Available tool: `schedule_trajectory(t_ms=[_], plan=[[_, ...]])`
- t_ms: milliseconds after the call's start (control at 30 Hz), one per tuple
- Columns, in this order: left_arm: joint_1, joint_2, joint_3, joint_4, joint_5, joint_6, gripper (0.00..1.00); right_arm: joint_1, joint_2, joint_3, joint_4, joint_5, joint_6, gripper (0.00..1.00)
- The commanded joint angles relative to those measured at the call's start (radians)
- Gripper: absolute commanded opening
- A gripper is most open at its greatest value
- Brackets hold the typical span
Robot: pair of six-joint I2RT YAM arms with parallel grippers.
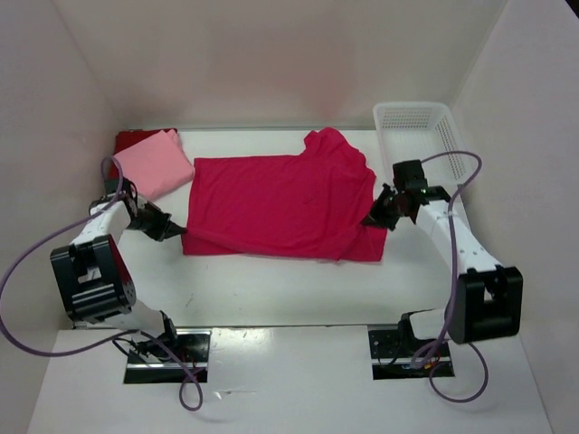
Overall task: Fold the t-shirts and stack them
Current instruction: Fold the flattened tshirt in 1/3 of the way
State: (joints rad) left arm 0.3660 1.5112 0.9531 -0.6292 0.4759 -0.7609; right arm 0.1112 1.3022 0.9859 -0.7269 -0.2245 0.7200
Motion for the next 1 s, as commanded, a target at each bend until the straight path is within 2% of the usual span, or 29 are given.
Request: schedule_trajectory(t_ms=[0, 333, 500, 600, 667, 733, 767, 800, 833, 933, 967], plan=[[0.005, 0.081, 0.098, 0.104, 0.006, -0.043, 0.00, -0.024, 0.098, 0.163, 0.179, 0.056, -0.050, 0.00], [-0.067, 0.306, 0.309, 0.169, -0.003, -0.100, 0.00, -0.044, 0.446, 0.457, 0.204, 0.129, -0.117, 0.00], [-0.101, 0.392, 0.392, 0.204, -0.003, -0.129, 0.00, -0.044, 0.538, 0.566, 0.224, 0.154, -0.135, 0.00], [-0.101, 0.408, 0.424, 0.217, -0.058, -0.138, 0.00, -0.044, 0.612, 0.618, 0.224, 0.163, -0.154, 0.00], [-0.101, 0.420, 0.424, 0.207, -0.068, -0.138, 0.08, -0.044, 0.638, 0.628, 0.224, 0.151, -0.154, 0.01], [-0.090, 0.408, 0.394, 0.217, -0.068, -0.138, 0.20, -0.044, 0.648, 0.637, 0.256, 0.142, -0.145, 0.05], [-0.079, 0.399, 0.380, 0.230, -0.068, -0.138, 0.34, -0.044, 0.648, 0.661, 0.267, 0.131, -0.145, 0.08], [-0.079, 0.386, 0.368, 0.230, -0.068, -0.138, 0.41, -0.044, 0.657, 0.675, 0.267, 0.131, -0.145, 0.13], [-0.070, 0.354, 0.359, 0.241, -0.068, -0.129, 0.46, -0.044, 0.657, 0.688, 0.267, 0.122, -0.145, 0.23], [-0.059, 0.256, 0.323, 0.217, -0.077, -0.092, 0.53, -0.044, 0.608, 0.698, 0.233, 0.122, -0.157, 0.36], [-0.059, 0.224, 0.303, 0.217, -0.091, -0.083, 0.53, -0.044, 0.579, 0.647, 0.233, 0.122, -0.157, 0.39]])
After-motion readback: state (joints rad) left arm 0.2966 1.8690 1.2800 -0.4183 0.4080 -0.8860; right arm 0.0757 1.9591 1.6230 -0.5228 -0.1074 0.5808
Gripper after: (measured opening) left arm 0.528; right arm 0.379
